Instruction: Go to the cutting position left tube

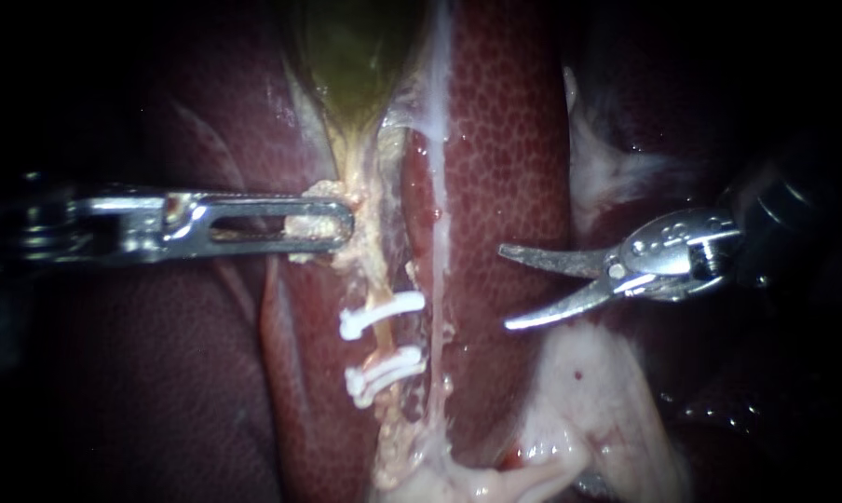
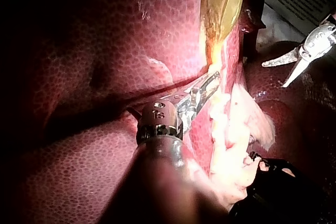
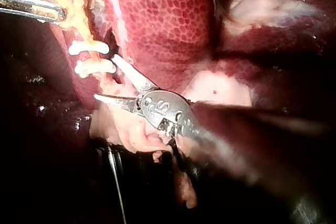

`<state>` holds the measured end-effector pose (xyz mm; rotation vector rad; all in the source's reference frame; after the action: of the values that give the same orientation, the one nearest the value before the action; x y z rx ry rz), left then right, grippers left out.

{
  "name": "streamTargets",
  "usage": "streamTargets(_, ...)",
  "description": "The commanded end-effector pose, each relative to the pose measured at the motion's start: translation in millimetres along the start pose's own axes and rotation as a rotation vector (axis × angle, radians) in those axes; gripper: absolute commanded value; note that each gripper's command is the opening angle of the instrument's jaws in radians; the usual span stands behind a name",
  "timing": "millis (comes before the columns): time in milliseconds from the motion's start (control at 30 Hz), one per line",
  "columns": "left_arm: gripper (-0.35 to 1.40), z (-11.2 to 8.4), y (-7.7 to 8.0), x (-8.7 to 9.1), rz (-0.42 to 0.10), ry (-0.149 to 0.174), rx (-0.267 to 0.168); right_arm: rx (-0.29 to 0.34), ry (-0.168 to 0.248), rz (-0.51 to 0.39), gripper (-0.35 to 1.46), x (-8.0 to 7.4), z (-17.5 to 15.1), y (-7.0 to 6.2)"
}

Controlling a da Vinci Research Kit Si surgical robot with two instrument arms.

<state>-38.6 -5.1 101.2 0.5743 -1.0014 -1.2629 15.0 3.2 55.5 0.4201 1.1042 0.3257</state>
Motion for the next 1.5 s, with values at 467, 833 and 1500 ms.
streamTargets(467, -0.35, -4.4, -1.1, -4.6, 0.016, -0.093, 0.022, 0.000, 0.000, 0.000, 1.43, 0.1, 0.1, -0.1)
streamTargets(833, -0.35, -4.4, -1.2, -4.6, 0.016, -0.096, 0.023, 0.005, 0.001, -0.006, 1.43, 0.1, 0.2, -0.1)
streamTargets(1500, -0.35, -4.4, -1.3, -4.5, 0.016, -0.096, 0.022, 0.044, -0.065, 0.110, 1.38, -1.8, 5.9, -1.1)
